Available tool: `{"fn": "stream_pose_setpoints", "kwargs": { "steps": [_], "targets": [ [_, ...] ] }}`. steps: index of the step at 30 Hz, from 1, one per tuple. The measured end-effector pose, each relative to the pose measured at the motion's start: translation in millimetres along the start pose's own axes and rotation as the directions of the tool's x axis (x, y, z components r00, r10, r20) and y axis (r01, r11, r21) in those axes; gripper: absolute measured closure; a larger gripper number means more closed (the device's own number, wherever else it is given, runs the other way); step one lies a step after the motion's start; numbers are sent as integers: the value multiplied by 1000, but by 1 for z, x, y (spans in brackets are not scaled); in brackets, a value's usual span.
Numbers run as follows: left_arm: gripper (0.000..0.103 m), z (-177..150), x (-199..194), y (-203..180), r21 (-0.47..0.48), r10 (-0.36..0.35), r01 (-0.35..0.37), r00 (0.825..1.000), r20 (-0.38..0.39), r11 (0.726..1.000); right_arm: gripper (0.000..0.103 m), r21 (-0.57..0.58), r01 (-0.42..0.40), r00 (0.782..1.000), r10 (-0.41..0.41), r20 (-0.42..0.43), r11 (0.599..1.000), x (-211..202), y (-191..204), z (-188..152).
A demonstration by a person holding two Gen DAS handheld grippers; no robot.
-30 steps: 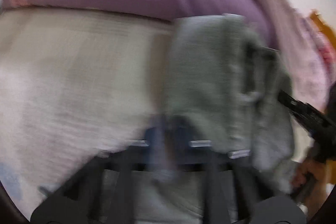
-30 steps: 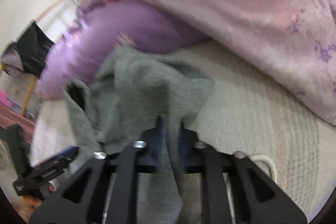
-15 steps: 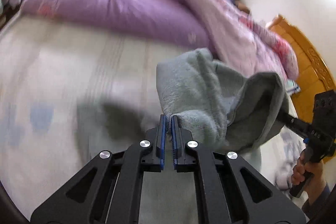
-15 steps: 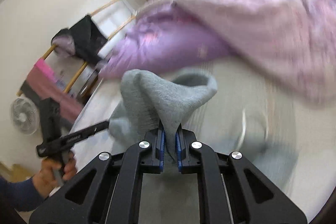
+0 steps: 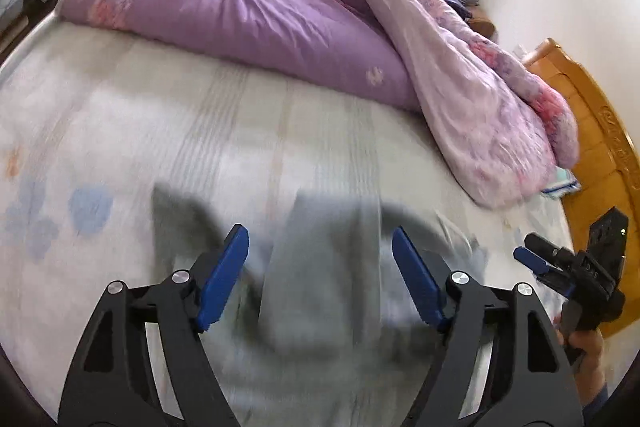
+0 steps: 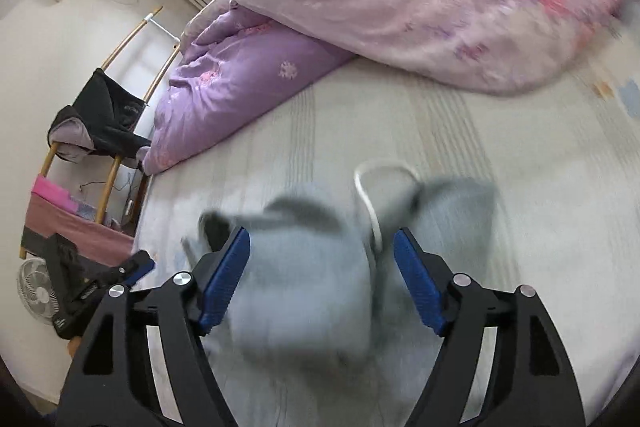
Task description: Fold large clothes
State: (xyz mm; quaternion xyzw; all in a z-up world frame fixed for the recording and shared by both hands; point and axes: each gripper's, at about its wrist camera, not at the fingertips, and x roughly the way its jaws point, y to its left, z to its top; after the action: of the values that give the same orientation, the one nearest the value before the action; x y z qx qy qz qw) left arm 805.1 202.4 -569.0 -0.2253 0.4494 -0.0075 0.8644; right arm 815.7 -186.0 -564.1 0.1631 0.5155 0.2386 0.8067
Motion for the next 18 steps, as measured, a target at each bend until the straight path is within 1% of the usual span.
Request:
{"fn": "stream_pose_setpoints", "kwargs": {
  "steps": [1, 2, 3, 4, 5, 6, 7, 8, 9, 10, 11, 12, 13, 14, 15, 16, 17, 18],
  "targets": [
    [27, 10, 20, -1, -18, 5, -6, 999, -40, 1000, 31, -21, 19, 999, -20, -29, 1000, 15, 0, 7],
    [27, 17, 40, -1, -29, 25, -28, 996, -85, 999, 31, -58, 48, 997, -51, -50, 997, 34, 3, 14],
    [27, 19, 53, 1, -33, 42, -46, 993, -106, 998, 31, -90, 51, 995, -58, -79, 995, 50, 6, 18],
    [27, 20, 68, 2, -27, 60, -64, 988, -141, 998, 31, -119, 63, 987, -80, -136, 991, 74, 9, 20],
    [27, 20, 83, 2, -17, 74, -78, 980, -183, 997, 31, -137, 100, 976, -124, -179, 986, 95, 11, 21],
    [27, 16, 87, 5, -17, 84, -89, 976, -201, 996, 31, -151, 95, 970, -125, -210, 984, 104, 10, 21],
    [27, 12, 89, 7, -15, 83, -88, 973, -213, 996, 34, -171, 80, 956, -124, -264, 982, 118, 11, 14],
    [27, 8, 87, 6, -7, 73, -76, 974, -213, 997, 55, -177, 74, 947, -125, -295, 981, 127, 12, 13],
    [27, 4, 84, 6, -2, 69, -71, 976, -205, 997, 87, -176, 61, 945, -114, -307, 982, 131, 13, 13],
    [27, 1, 81, 7, 2, 67, -68, 978, -200, 998, 96, -185, 42, 947, -98, -305, 982, 131, 16, 13],
    [27, 0, 77, 8, 0, 64, -66, 978, -197, 998, 98, -211, 41, 958, -99, -270, 977, 126, 21, 16],
    [27, -2, 72, 11, -7, 63, -66, 979, -194, 998, 98, -243, 33, 973, -86, -212, 969, 113, 31, 20],
    [27, -2, 66, 13, -13, 57, -61, 981, -184, 998, 99, -255, 13, 983, -58, -173, 967, 101, 40, 27],
    [27, -2, 55, 16, -19, 53, -57, 985, -164, 998, 99, -280, -16, 994, -16, -112, 960, 81, 52, 32],
    [27, -1, 45, 16, -23, 53, -57, 988, -144, 998, 99, -307, -41, 997, 21, -70, 951, 66, 62, 35],
    [27, 0, 31, 17, -30, 54, -57, 992, -117, 998, 99, -361, -76, 997, 77, -10, 930, 38, 80, 35],
    [27, 1, 12, 20, -48, 49, -53, 996, -73, 997, 99, -406, -94, 993, 114, 25, 909, 19, 93, 33],
    [27, 2, -2, 21, -60, 35, -37, 998, -47, 997, 99, -444, -112, 988, 148, 47, 889, 6, 104, 33]
  ]
}}
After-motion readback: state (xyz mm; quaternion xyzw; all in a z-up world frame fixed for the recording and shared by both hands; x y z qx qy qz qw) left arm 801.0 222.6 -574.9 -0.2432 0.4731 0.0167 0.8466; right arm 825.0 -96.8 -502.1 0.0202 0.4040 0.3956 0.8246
